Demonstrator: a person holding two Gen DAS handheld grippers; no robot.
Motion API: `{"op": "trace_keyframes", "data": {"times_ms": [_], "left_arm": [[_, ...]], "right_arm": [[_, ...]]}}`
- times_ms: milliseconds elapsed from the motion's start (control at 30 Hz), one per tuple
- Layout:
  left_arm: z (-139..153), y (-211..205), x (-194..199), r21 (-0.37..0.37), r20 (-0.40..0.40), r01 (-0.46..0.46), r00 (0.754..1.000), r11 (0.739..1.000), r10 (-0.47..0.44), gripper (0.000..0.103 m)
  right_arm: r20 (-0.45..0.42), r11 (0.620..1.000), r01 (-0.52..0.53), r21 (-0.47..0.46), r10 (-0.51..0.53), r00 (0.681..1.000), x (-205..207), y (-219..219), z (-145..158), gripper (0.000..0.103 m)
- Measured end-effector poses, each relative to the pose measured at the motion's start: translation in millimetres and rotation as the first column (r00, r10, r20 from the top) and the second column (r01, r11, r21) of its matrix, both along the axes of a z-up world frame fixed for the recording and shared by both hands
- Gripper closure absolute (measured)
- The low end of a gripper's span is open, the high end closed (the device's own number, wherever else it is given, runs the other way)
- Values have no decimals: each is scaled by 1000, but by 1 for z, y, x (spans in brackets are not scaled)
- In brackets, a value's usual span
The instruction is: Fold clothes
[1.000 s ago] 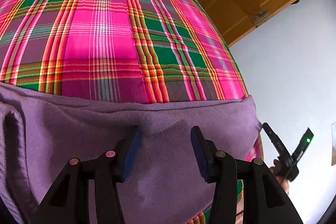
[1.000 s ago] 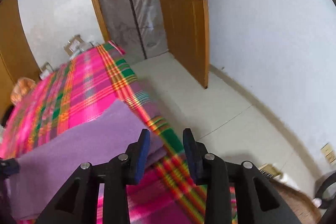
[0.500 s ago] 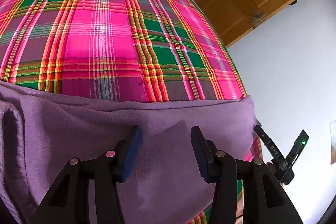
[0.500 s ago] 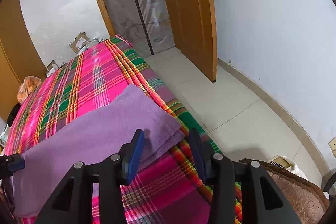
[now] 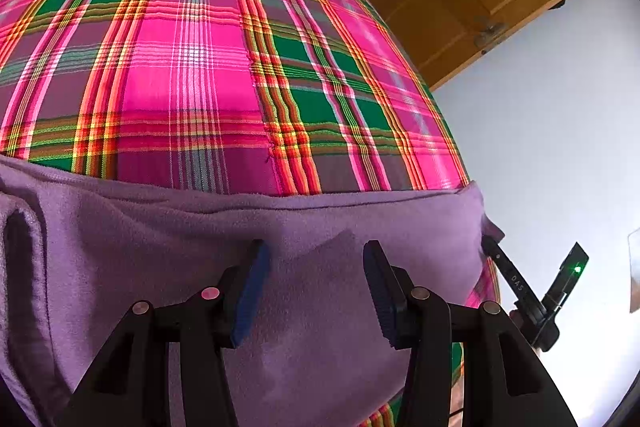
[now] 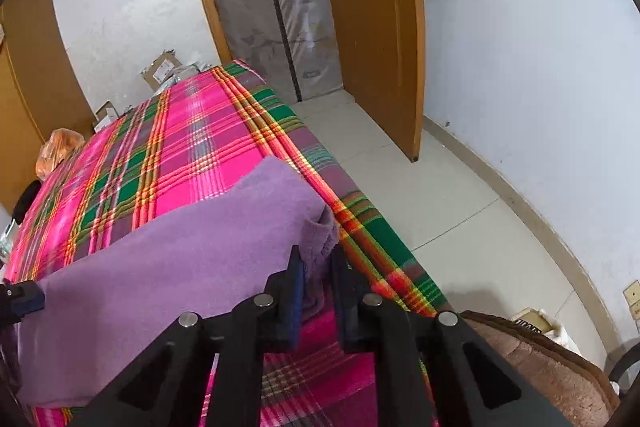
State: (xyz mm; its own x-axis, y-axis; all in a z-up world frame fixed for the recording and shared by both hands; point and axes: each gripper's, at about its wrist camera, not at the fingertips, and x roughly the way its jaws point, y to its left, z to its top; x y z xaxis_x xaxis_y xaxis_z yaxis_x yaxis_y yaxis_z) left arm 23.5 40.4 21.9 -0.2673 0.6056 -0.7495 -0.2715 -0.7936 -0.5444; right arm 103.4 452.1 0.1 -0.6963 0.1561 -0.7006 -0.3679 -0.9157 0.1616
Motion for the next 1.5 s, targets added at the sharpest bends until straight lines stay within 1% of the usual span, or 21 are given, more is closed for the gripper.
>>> {"op": "trace_keyframes", "data": {"times_ms": [67, 200, 267, 400, 467, 633, 833, 1067, 1133, 1300, 1400, 1500], "left_arm": [[0, -1, 0, 7, 11, -6, 1000, 1000, 6, 52], [1, -3, -2, 17, 45, -17, 999, 1000, 16, 52], [2, -4, -3, 26, 70, -26, 997, 999, 24, 52], [2, -2, -7, 78, 121, -25, 993, 997, 15, 52], [1, 0, -7, 101, 139, -18, 990, 995, 3, 52], [1, 6, -7, 175, 186, -8, 982, 984, -25, 52], [6, 25, -11, 251, 202, 26, 976, 968, -79, 52], [0, 48, -16, 323, 253, 58, 956, 945, -146, 51], [-1, 54, -17, 338, 255, 71, 953, 939, -163, 49], [-6, 59, -15, 338, 268, 81, 947, 938, -178, 48], [-10, 58, -15, 351, 298, 64, 938, 934, -176, 48], [-10, 55, -16, 367, 303, 51, 938, 929, -171, 49]], "right_arm": [[-24, 1000, -16, 3, 16, 1000, 2, -3, 5, 90], [-104, 997, -79, 19, 81, 991, 9, -20, 21, 90], [-132, 992, -122, 33, 126, 983, 10, -32, 29, 91], [-170, 974, -213, 73, 223, 960, 12, -61, 42, 91], [-168, 963, -249, 100, 263, 950, 12, -75, 45, 91], [-156, 931, -344, 124, 361, 919, 15, -109, 42, 91], [-130, 898, -420, 134, 436, 891, 18, -135, 33, 91], [-106, 862, -488, 136, 502, 858, 24, -158, 25, 91], [-96, 852, -505, 138, 519, 849, 26, -165, 22, 91], [-94, 840, -527, 125, 539, 837, 31, -174, 18, 91], [-104, 837, -532, 127, 545, 832, 34, -177, 21, 91], [-113, 830, -541, 133, 555, 824, 37, -181, 24, 91]]}}
